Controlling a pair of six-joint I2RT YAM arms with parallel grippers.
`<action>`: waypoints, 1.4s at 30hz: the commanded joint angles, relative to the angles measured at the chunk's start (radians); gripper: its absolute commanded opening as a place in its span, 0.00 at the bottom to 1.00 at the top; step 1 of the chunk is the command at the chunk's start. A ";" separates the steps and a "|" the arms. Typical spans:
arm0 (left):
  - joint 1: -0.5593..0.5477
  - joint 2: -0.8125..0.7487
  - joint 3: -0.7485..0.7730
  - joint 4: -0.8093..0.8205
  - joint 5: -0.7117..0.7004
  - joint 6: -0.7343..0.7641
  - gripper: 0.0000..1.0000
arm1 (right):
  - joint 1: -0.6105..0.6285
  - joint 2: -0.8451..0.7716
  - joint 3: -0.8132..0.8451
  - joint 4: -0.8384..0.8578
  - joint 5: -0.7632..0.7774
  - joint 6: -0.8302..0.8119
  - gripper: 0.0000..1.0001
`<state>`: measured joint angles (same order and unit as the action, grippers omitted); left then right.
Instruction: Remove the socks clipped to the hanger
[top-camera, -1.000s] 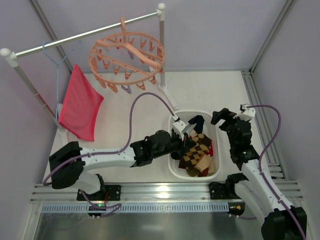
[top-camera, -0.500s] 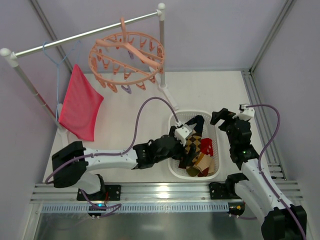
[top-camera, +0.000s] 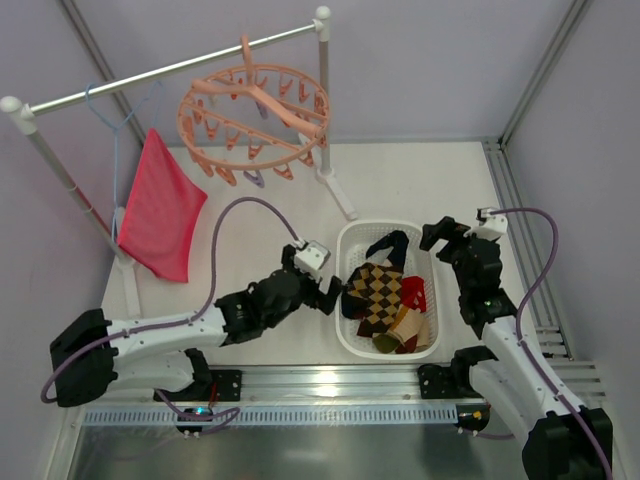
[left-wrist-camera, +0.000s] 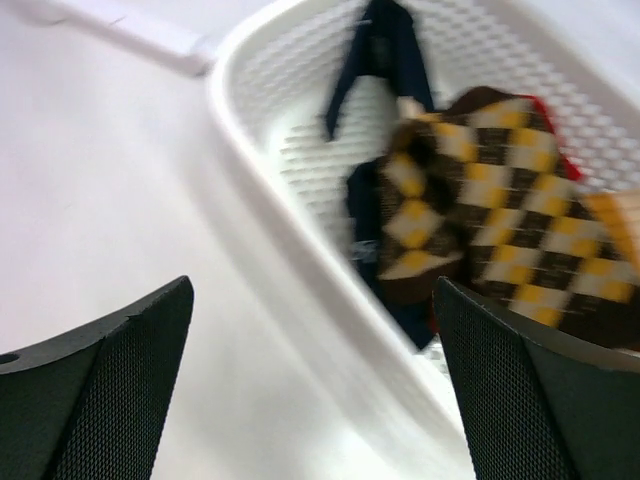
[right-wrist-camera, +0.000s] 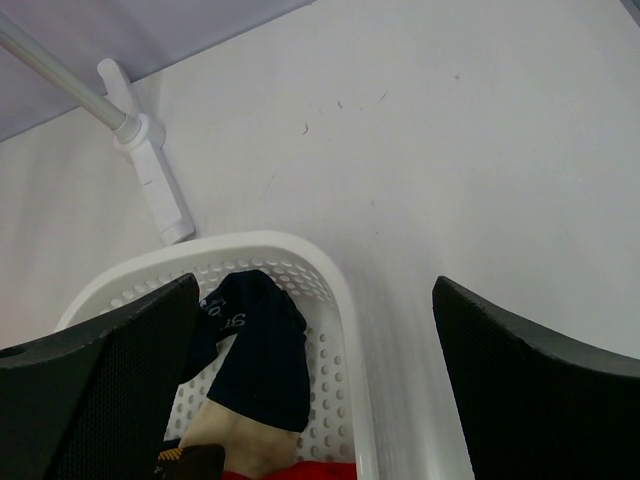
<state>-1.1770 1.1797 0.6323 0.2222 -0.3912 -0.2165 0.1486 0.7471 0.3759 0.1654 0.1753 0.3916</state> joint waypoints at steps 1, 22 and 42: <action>0.144 -0.095 -0.081 -0.017 -0.009 -0.087 1.00 | -0.003 0.008 0.011 0.051 -0.011 -0.002 0.98; 0.519 -0.506 -0.157 -0.283 -0.307 -0.251 1.00 | -0.003 0.046 0.018 0.062 -0.028 -0.002 0.98; 0.519 -0.443 -0.134 -0.317 -0.328 -0.258 1.00 | -0.003 0.052 0.015 0.068 -0.033 -0.002 0.98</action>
<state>-0.6605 0.7502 0.4820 -0.0975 -0.6922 -0.4675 0.1482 0.7971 0.3759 0.1795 0.1493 0.3916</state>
